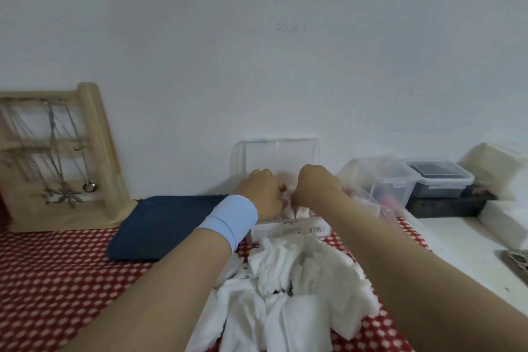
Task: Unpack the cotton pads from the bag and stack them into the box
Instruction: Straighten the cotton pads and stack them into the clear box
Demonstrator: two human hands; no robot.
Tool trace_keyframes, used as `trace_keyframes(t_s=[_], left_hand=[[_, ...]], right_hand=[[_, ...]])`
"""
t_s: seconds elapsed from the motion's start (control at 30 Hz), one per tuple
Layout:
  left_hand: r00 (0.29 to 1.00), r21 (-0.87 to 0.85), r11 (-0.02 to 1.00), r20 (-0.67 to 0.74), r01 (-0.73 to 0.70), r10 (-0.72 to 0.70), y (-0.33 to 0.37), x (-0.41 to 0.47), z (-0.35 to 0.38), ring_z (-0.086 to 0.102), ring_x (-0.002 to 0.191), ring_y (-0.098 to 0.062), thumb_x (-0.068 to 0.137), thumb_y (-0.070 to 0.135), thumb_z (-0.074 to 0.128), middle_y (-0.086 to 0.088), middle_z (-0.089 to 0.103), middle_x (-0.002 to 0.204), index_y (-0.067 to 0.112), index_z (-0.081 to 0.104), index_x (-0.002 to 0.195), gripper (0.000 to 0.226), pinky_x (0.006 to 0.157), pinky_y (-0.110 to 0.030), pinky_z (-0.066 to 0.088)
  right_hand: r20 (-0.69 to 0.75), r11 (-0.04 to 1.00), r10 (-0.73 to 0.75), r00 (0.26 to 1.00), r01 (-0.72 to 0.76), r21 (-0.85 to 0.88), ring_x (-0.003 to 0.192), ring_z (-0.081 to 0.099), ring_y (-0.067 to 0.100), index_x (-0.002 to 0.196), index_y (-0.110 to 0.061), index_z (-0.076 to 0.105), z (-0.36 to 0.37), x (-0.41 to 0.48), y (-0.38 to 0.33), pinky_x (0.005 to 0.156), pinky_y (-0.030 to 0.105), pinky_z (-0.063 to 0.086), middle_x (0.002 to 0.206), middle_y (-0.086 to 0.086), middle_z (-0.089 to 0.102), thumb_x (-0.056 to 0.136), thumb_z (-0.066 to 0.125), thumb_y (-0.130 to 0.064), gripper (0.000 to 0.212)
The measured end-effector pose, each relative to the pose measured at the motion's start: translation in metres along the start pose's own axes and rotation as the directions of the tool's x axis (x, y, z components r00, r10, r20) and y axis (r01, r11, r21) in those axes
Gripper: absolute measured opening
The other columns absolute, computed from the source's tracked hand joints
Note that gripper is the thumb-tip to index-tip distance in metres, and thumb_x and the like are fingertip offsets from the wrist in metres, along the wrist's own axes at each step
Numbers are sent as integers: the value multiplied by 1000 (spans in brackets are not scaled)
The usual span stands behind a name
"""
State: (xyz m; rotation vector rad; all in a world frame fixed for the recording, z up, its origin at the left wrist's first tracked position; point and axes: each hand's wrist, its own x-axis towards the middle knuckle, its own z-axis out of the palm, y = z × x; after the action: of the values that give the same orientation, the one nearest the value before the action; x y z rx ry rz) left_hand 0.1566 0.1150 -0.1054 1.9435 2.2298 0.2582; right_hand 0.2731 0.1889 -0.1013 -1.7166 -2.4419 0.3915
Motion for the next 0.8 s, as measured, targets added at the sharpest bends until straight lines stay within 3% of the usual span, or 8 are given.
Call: trace_keyframes(t_s=[0.1, 0.17, 0.27, 0.4, 0.5, 0.7, 0.77, 0.8], left_hand=[[998, 32, 998, 12, -60, 60, -6, -7, 2, 36, 139, -31, 100, 39, 50, -7, 44, 148, 25, 46, 149, 51, 111, -43, 38], [996, -6, 998, 53, -70, 71, -9, -12, 4, 24, 149, -28, 103, 41, 44, -5, 29, 163, 22, 32, 158, 59, 119, -41, 26], [983, -3, 998, 170, -65, 64, -7, -16, 8, 5, 157, -23, 105, 46, 33, -4, 5, 171, 18, 16, 162, 66, 123, -39, 11], [987, -4, 998, 150, -63, 62, -3, -23, 10, 0, 158, -21, 109, 41, 27, -6, 1, 171, 15, 9, 163, 63, 124, -36, 3], [982, 1, 997, 175, -78, 77, -3, -24, 11, 2, 158, -26, 108, 40, 27, -8, 6, 171, 16, 17, 162, 60, 125, -41, 4], [999, -333, 942, -12, -46, 44, -8, -44, -6, 18, 153, -14, 106, 37, 41, 6, 27, 165, 25, 29, 159, 55, 121, -31, 16], [989, -346, 935, -141, -81, 33, -13, -62, -12, 37, 142, -14, 105, 30, 47, 6, 44, 153, 25, 46, 149, 44, 113, -26, 27], [985, -380, 921, -172, -79, 14, -16, -68, -14, 47, 133, -12, 104, 28, 49, 7, 52, 144, 26, 55, 140, 37, 108, -24, 34]], right_hand=[[195, 941, 53, 979, -114, 317, 49, 68, 23, 72, -4, 65, -7, 0, 2, 57, 26, 58, 60, 9, 72, 94, 58, -28, 32], [282, 845, 103, 954, -234, 481, 61, 69, 32, 85, 2, 64, -18, 0, 4, 72, 36, 61, 74, 16, 72, 98, 47, -23, 33], [328, 833, 129, 936, -281, 477, 69, 63, 33, 102, 4, 63, -22, -2, 2, 76, 40, 55, 83, 18, 69, 97, 38, -17, 33], [393, 790, 106, 914, -317, 525, 71, 62, 31, 101, 0, 60, -13, -2, -2, 82, 43, 53, 90, 16, 63, 99, 38, -18, 28], [367, 752, 92, 926, -306, 584, 74, 58, 30, 94, -3, 58, -9, -7, -3, 74, 39, 50, 86, 12, 59, 100, 42, -13, 20], [167, 848, -27, 986, -66, 525, 74, 56, 30, 76, -6, 57, -7, -19, 9, 66, 35, 46, 77, 14, 57, 88, 49, -9, 15], [-34, 879, -144, 989, 143, 454, 86, 65, 29, 93, -3, 71, -17, -34, 12, 80, 37, 51, 96, 13, 70, 90, 50, -8, 21], [-123, 864, -216, 969, 248, 438, 91, 67, 14, 107, -9, 73, -22, -46, 10, 85, 34, 51, 109, 3, 72, 92, 52, -9, 25]])
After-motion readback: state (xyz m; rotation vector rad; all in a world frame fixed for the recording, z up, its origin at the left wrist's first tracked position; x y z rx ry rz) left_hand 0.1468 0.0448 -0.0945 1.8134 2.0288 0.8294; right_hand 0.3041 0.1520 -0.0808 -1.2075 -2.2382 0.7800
